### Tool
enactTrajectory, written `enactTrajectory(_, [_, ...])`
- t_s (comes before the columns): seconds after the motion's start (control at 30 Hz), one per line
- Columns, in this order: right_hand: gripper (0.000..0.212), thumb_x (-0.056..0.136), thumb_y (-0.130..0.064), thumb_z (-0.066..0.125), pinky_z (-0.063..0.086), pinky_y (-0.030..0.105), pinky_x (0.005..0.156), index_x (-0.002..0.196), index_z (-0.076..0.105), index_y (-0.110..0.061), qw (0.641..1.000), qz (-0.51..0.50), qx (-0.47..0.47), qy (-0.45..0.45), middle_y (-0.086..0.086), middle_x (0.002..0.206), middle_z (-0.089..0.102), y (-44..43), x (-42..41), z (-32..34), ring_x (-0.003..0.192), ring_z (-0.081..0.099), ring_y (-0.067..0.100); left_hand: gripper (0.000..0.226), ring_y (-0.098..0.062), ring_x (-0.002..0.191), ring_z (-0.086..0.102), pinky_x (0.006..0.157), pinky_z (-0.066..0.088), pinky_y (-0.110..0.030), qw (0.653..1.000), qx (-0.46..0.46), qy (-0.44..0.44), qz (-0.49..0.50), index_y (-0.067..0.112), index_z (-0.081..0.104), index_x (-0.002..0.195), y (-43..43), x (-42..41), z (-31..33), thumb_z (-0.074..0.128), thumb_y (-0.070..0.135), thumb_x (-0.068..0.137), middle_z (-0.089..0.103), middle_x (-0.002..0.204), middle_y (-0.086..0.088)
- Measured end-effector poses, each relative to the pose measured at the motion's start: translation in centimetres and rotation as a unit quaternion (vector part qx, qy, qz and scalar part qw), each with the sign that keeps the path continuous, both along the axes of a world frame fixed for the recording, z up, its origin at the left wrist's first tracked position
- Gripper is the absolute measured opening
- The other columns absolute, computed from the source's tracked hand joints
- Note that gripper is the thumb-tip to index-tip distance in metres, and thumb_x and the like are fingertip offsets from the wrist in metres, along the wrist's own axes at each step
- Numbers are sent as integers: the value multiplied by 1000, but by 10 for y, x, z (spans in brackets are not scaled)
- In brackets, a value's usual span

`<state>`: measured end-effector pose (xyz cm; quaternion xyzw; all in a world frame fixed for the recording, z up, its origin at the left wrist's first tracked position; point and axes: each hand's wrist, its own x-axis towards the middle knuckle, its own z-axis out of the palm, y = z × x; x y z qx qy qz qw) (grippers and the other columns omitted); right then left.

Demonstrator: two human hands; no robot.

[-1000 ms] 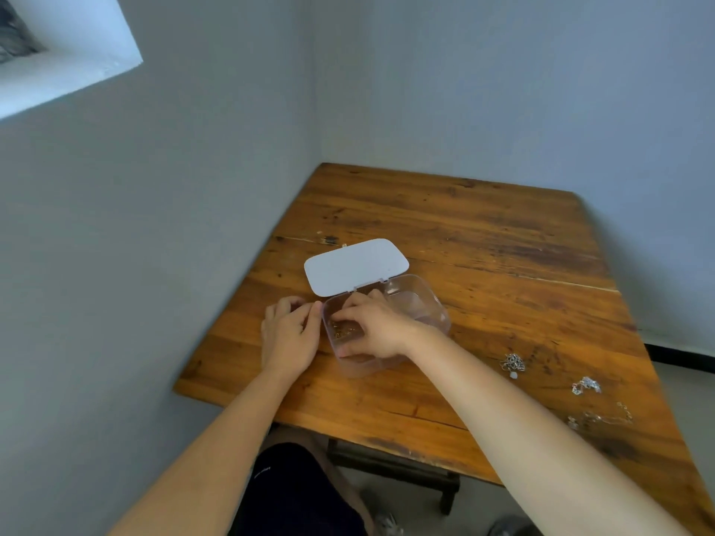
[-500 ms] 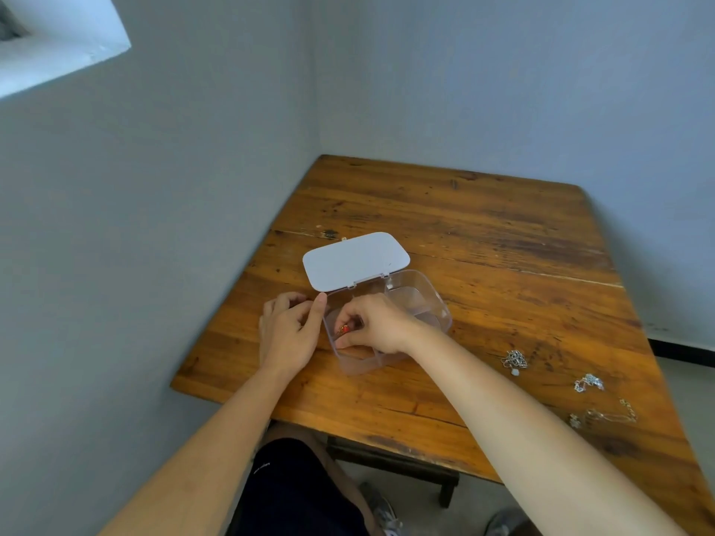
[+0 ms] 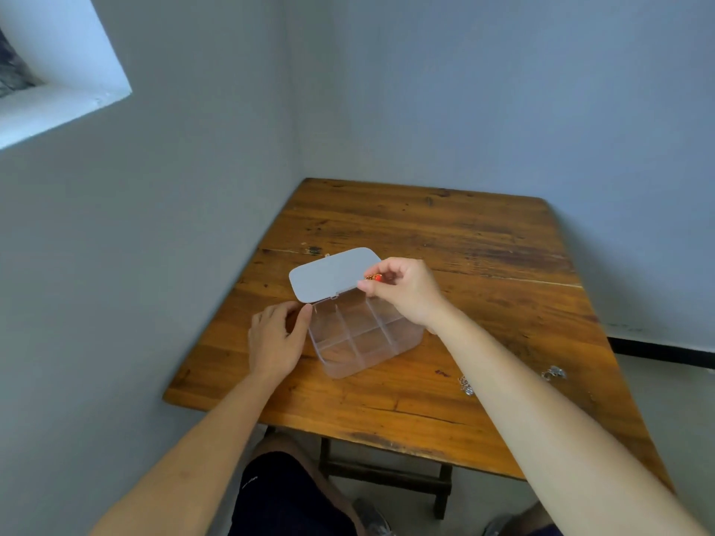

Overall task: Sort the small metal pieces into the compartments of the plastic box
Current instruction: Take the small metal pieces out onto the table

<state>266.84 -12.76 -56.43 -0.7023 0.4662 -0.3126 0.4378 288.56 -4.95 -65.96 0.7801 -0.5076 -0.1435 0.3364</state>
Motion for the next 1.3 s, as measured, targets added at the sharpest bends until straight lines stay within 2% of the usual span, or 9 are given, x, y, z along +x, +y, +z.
enactTrajectory(0.17, [14, 81, -28, 81, 61, 42, 81, 92, 74, -23, 997, -66, -27, -39, 2, 81, 77, 3, -50, 27, 79, 72, 18, 64, -23, 123, 55, 100, 50, -52, 998, -36, 58, -10, 27, 55, 134, -9, -5, 18, 40, 72, 91, 61, 133, 1])
enactTrajectory(0.37, [11, 82, -30, 80, 59, 29, 74, 89, 72, -28, 986, -153, -62, -27, -2, 85, 74, 6, -121, 34, 75, 68, 11, 53, -21, 136, 43, 108, 41, -41, 987, -120, 81, -76, 21, 47, 143, -33, -80, 65, 48, 51, 99, 49, 148, -3])
enactTrajectory(0.53, [11, 82, -34, 79, 60, 39, 82, 89, 71, -31, 973, -229, -43, 4, -2, 89, 75, 12, -176, 16, 85, 71, 19, 54, -12, 119, 51, 99, 46, -35, 973, -125, 85, -172, 25, 46, 141, -42, -164, 66, 44, 58, 97, 48, 146, 2])
enactTrajectory(0.67, [10, 83, -40, 76, 59, 43, 85, 89, 69, -37, 959, -272, -36, 72, -10, 90, 74, 15, -209, -9, 88, 70, 12, 54, -15, 135, 43, 109, 40, -35, 957, -111, 63, -260, 22, 48, 141, -33, -211, 46, 44, 55, 98, 49, 146, 1])
enactTrajectory(0.8, [42, 89, -40, 70, 54, 31, 89, 128, 64, -24, 957, -240, 16, 162, -2, 125, 68, 28, -225, -37, 111, 65, 15, 61, -14, 141, 35, 115, 33, -34, 949, -39, -5, -313, 23, 44, 145, -18, -222, 11, 40, 61, 97, 44, 151, 2])
enactTrajectory(0.9, [53, 92, -34, 68, 45, 34, 102, 140, 53, -19, 953, -224, 29, 203, 0, 139, 59, 40, -229, -56, 125, 56, 16, 69, -14, 143, 34, 116, 31, -34, 949, -6, -23, -313, 23, 44, 146, -17, -221, 1, 36, 68, 95, 44, 152, 3])
enactTrajectory(1.1, [50, 93, -32, 67, 42, 31, 101, 139, 54, -20, 958, -247, 22, 144, -1, 138, 60, 50, -232, -58, 125, 56, 13, 69, -14, 138, 41, 113, 38, -36, 954, -3, -12, -298, 20, 49, 142, -15, -220, 2, 36, 69, 94, 52, 146, 2])
enactTrajectory(1.23, [45, 92, -36, 66, 42, 29, 102, 135, 57, -23, 940, -302, -78, 137, -2, 138, 57, 83, -219, -61, 128, 51, 16, 63, -12, 133, 44, 109, 40, -31, 956, -18, -30, -290, 22, 54, 137, -5, -218, 1, 39, 67, 95, 54, 141, 5])
enactTrajectory(1.3, [57, 89, -50, 65, 39, 34, 107, 139, 52, -24, 927, -332, -99, 142, -2, 144, 49, 105, -212, -66, 132, 45, 17, 58, -11, 130, 46, 106, 42, -31, 956, -31, -43, -288, 22, 59, 131, 4, -214, -1, 41, 64, 96, 57, 138, 5])
